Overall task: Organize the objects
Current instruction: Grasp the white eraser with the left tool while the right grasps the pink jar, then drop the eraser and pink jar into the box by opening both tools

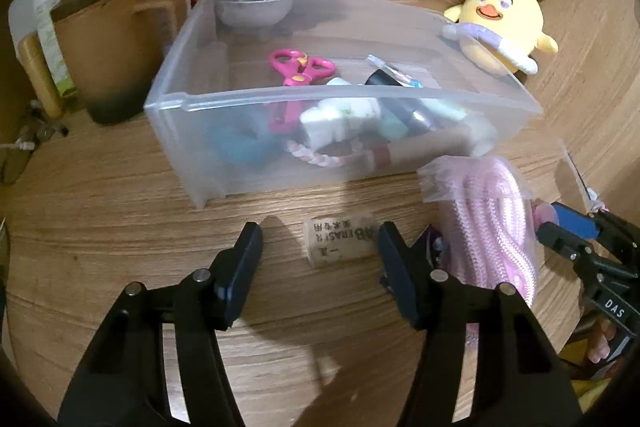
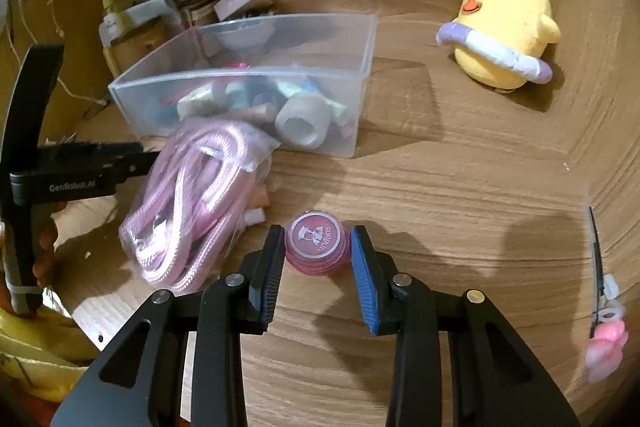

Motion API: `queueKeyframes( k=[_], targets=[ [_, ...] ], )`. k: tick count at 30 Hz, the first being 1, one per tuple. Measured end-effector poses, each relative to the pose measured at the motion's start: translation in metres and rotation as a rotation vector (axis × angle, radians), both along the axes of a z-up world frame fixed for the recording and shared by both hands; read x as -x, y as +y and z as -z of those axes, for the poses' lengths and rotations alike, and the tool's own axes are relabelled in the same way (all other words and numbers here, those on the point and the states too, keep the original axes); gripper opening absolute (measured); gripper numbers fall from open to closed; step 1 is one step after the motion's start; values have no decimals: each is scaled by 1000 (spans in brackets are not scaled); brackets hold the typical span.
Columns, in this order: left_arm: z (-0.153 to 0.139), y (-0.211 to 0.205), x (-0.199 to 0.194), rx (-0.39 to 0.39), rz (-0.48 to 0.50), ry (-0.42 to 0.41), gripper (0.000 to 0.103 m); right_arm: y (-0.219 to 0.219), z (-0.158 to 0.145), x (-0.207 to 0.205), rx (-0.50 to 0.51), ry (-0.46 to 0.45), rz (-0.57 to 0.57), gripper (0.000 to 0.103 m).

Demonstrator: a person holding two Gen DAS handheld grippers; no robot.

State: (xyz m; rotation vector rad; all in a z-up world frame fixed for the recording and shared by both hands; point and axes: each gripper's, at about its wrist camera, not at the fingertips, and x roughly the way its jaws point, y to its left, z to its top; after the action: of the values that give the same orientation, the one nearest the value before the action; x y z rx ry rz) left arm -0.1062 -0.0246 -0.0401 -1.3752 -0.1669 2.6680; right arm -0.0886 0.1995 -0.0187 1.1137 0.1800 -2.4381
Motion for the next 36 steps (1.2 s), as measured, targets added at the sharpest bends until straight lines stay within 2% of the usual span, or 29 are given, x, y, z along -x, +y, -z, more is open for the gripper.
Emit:
queueKeyframes(
  k=[6, 7, 9, 16, 20, 27, 31, 36],
  targets=[
    [3, 17, 0, 56, 40, 12, 60, 2, -13, 6, 20, 31, 14, 31],
    [4, 20, 0, 76, 37, 22, 56, 2, -16, 7, 23, 39, 16, 31],
    [4, 22, 1, 99, 43, 27, 42, 1, -22, 8, 33, 54, 16, 31],
    [-12, 10, -8, 45, 29, 70, 42, -7, -47, 14, 74, 117, 2, 31],
    [-41, 5, -17, 7, 30, 149, 42, -14, -63, 20, 96, 157, -2, 31],
    [-83, -3, -18, -4, 8, 293, 42, -27, -84, 43, 139, 196, 10, 31],
    [-87, -12, 0, -23, -19, 300, 42, -39, -82, 59, 140, 180, 2, 31],
    [-78, -23, 18, -28, -48, 270, 42, -58, -60, 83, 88, 118, -9, 31]
  ],
)
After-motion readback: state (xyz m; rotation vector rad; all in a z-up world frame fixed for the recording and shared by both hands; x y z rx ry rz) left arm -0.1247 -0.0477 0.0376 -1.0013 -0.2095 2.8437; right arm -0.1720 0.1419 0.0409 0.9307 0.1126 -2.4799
